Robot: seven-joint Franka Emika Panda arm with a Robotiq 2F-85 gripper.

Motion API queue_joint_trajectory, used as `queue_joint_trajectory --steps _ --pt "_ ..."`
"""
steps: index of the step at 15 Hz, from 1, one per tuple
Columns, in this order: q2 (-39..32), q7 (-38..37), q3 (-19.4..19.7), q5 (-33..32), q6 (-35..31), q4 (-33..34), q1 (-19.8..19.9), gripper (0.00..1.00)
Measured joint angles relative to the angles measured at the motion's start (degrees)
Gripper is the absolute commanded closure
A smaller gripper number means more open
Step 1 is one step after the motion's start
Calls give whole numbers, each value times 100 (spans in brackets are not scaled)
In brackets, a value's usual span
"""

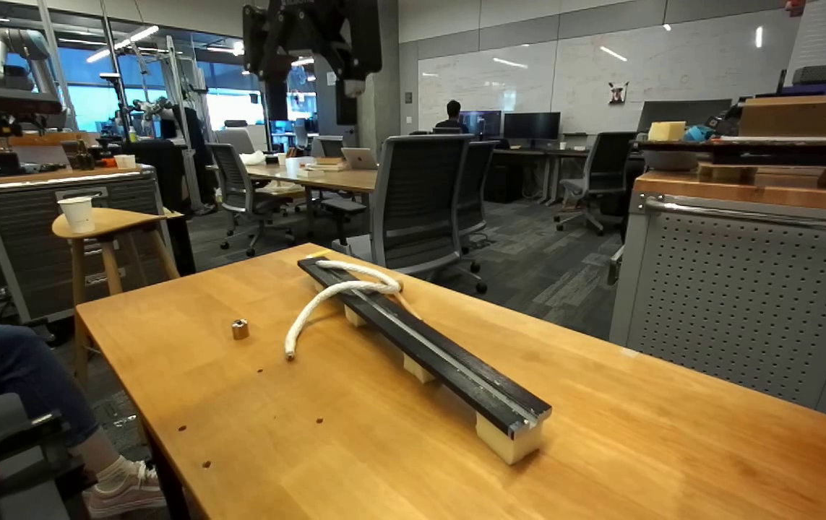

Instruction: Put the rope along the center of the black object

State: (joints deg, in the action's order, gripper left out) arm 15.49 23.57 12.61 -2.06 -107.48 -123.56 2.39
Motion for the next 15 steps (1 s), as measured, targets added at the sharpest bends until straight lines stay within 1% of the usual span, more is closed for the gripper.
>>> queue_joint_trajectory --steps 2,5,7,9,12,13,15 --pt "-36 116 -109 -48 -35 -4 -8 0" --pt "-111 274 -410 -469 -346 -142 -60 0" --pt "-149 324 -612 -753 -768 -394 -118 0" --pt "-192 380 -741 -899 -1276 -729 -190 0" --pt "-330 652 -791 -857 -1942 -1187 -309 0" --pt "-394 814 -790 -760 -2097 -1291 -345 0" --pt "-536 1302 -789 -340 -2316 -1422 -423 0"
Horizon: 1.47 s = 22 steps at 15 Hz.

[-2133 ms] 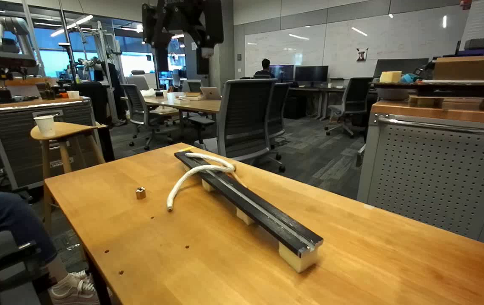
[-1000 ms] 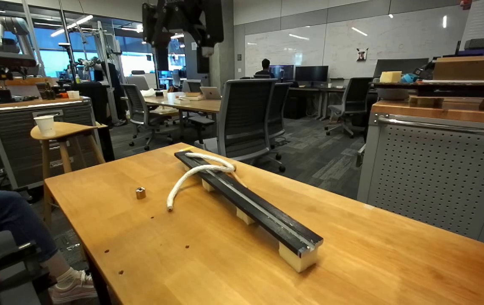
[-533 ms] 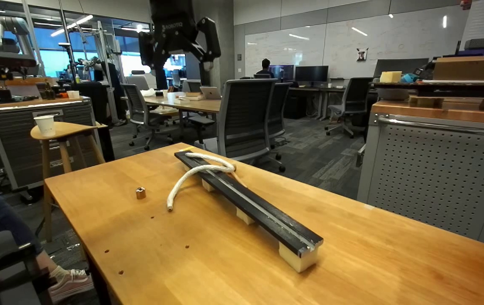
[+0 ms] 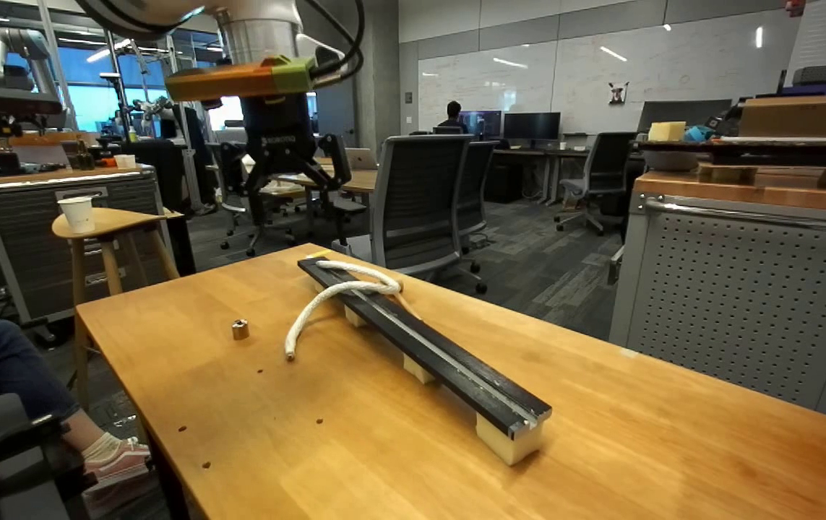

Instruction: Put the rope along the center of the black object

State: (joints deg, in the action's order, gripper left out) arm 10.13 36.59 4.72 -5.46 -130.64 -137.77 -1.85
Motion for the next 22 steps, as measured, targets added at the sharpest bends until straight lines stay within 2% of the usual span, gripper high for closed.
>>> queue_joint_trajectory --steps 5,8,11,14,18,22 --pt "-346 1096 -122 1123 -174 -32 -288 0" --pt "-535 1082 -403 1180 -660 -77 -372 0" --pt "-815 697 -624 819 -1465 -211 -373 0" --pt "-1196 48 -649 71 -2074 -306 -356 0" --pt "-1747 -835 -594 -824 -2360 -295 -284 0" --pt "-2231 -1156 -587 -982 -2389 -168 -255 0"
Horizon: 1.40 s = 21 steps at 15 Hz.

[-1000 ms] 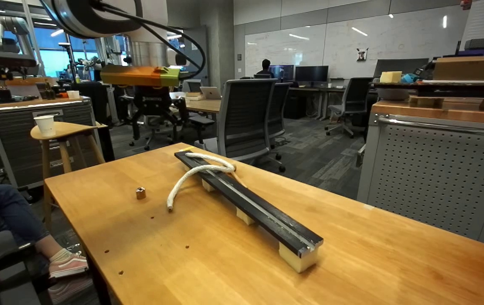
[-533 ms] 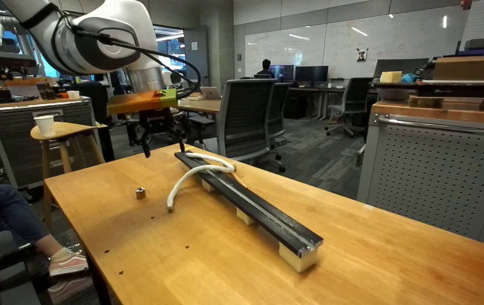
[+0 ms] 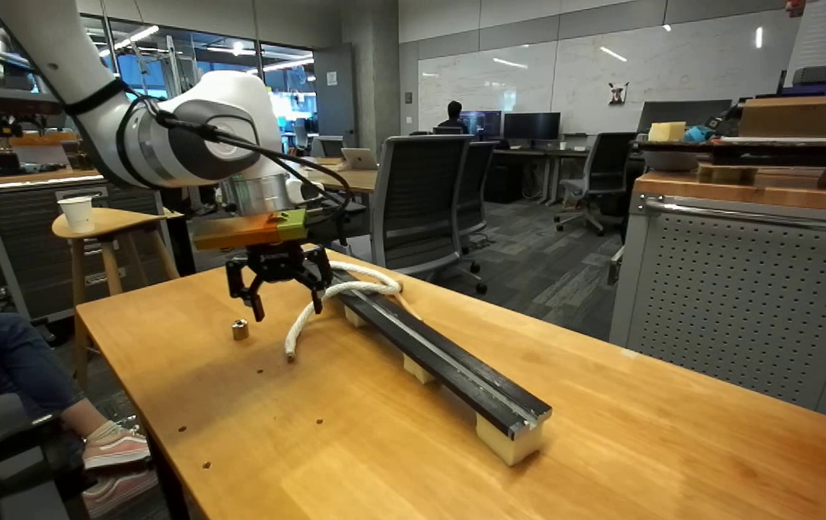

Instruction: Put the rope along the center of the black object

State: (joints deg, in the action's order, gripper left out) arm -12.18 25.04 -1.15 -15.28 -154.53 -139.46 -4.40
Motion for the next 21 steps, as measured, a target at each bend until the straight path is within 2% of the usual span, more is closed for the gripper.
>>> queue_joint_trajectory --steps 21 --pt "-1197 -318 -354 55 18 704 -1 1"
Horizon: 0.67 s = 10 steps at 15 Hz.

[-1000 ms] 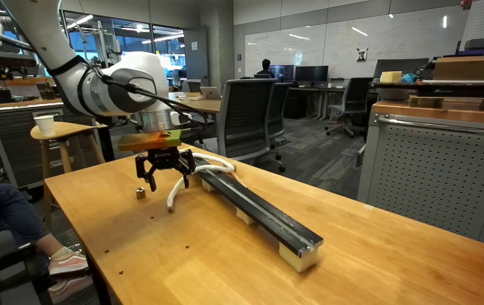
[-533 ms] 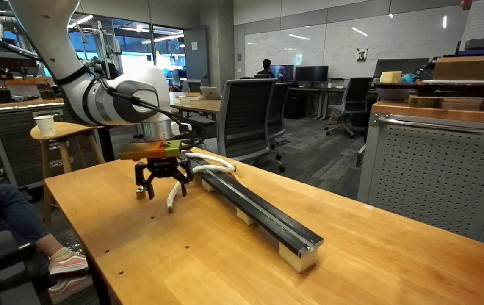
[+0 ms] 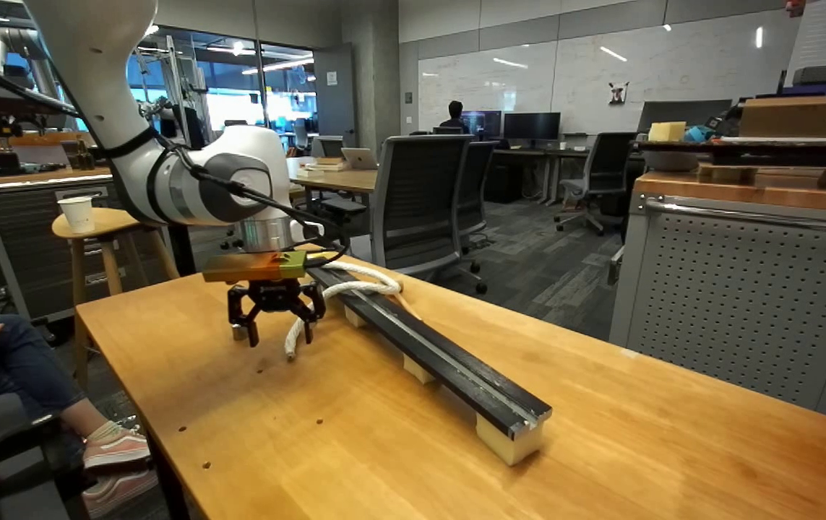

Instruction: Put the rope along the center of the black object

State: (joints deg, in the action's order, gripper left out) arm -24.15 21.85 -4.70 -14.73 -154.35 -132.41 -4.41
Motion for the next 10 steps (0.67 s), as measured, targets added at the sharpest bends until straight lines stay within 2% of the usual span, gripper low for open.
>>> queue_joint_trajectory --steps 1,2,3,7,10 --pt "-33 -1 -12 0 3 29 0 9" --pt "-65 -2 -20 0 6 57 0 26" --pt "-94 -2 -23 0 8 83 0 30" --pt "-192 -2 -30 0 23 164 0 64" --pt "-206 -1 -68 37 105 200 0 84"
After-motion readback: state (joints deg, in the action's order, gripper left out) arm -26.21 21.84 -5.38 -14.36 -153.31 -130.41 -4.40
